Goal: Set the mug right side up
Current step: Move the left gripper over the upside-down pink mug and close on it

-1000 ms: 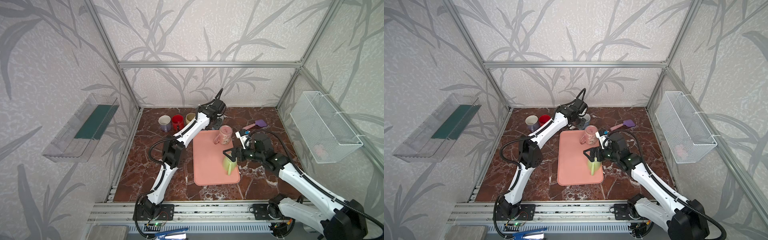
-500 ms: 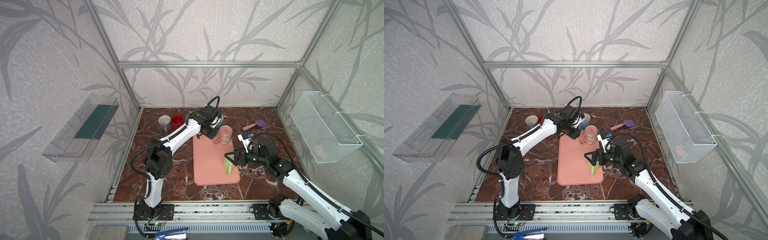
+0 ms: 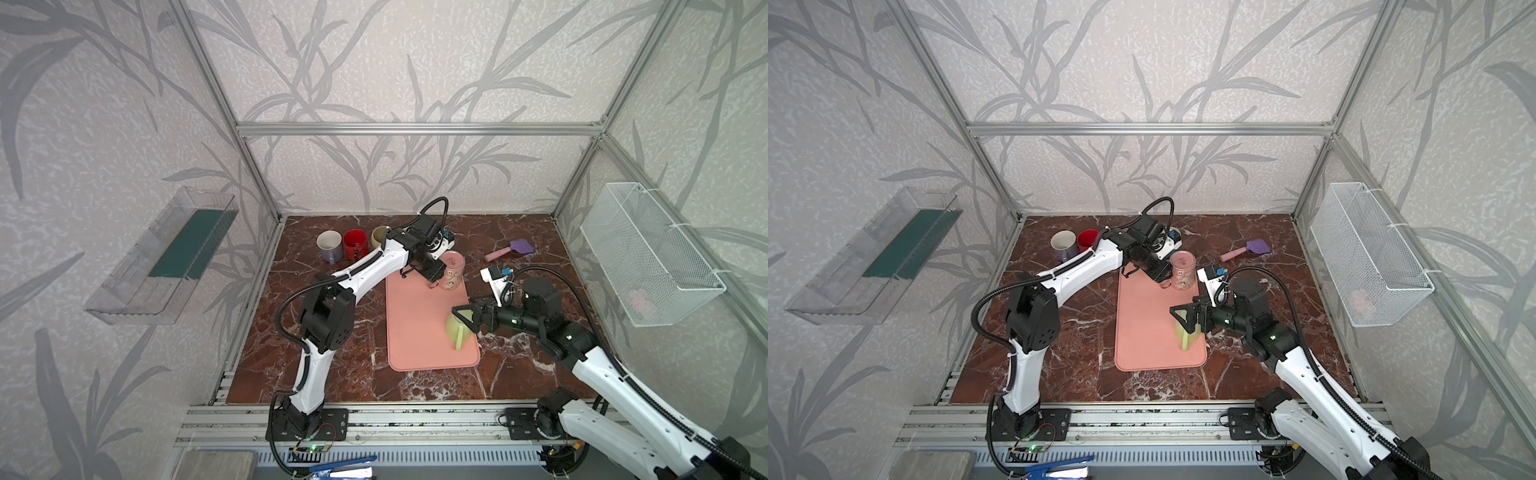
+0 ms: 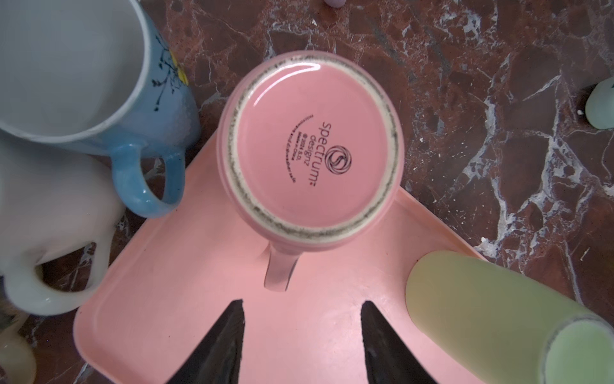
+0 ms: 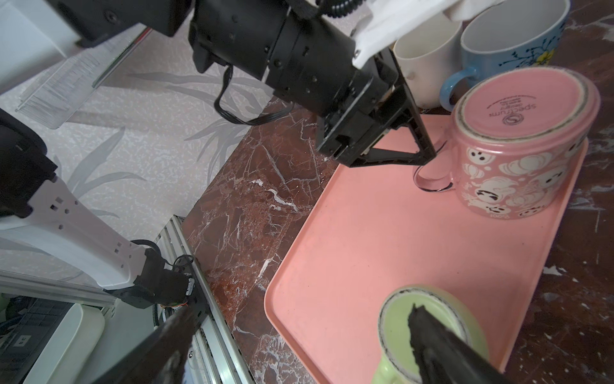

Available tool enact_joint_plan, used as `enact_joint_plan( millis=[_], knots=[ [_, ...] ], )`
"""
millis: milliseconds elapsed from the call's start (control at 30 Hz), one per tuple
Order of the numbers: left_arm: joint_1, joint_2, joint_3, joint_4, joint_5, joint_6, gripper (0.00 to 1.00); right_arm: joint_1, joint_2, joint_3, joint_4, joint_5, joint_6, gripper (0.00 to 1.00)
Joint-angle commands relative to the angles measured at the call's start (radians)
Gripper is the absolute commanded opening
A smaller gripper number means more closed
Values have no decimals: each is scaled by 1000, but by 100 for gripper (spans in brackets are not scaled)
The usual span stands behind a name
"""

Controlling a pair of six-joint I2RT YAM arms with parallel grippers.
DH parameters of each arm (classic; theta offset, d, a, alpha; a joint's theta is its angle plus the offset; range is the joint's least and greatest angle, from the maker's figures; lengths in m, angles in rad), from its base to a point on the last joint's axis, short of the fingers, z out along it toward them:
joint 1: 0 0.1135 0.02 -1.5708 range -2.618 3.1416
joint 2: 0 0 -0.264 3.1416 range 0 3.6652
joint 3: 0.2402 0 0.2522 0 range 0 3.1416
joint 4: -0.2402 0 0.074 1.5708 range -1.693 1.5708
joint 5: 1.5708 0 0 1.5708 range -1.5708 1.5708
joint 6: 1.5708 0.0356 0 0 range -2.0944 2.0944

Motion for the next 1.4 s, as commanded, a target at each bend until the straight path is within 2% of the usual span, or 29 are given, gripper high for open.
enact_joint_plan(
  millis=[0, 600, 967, 1300, 1367],
  knots=[
    [-6, 39, 50, -12, 10, 50, 55, 5, -19, -6, -23, 13, -24, 99],
    [-20, 152, 110, -9, -7, 74, 49, 4, 24, 4, -19, 29, -39, 99],
    [-22, 165, 106, 0, -34, 73, 35, 5, 30, 7, -19, 33, -39, 99],
    [-27, 179, 108, -6, -43, 71, 32, 4, 18, 1, -22, 34, -38, 99],
    [-28, 181, 109, -6, -50, 70, 28, 4, 16, -1, -22, 36, -37, 99]
  ],
)
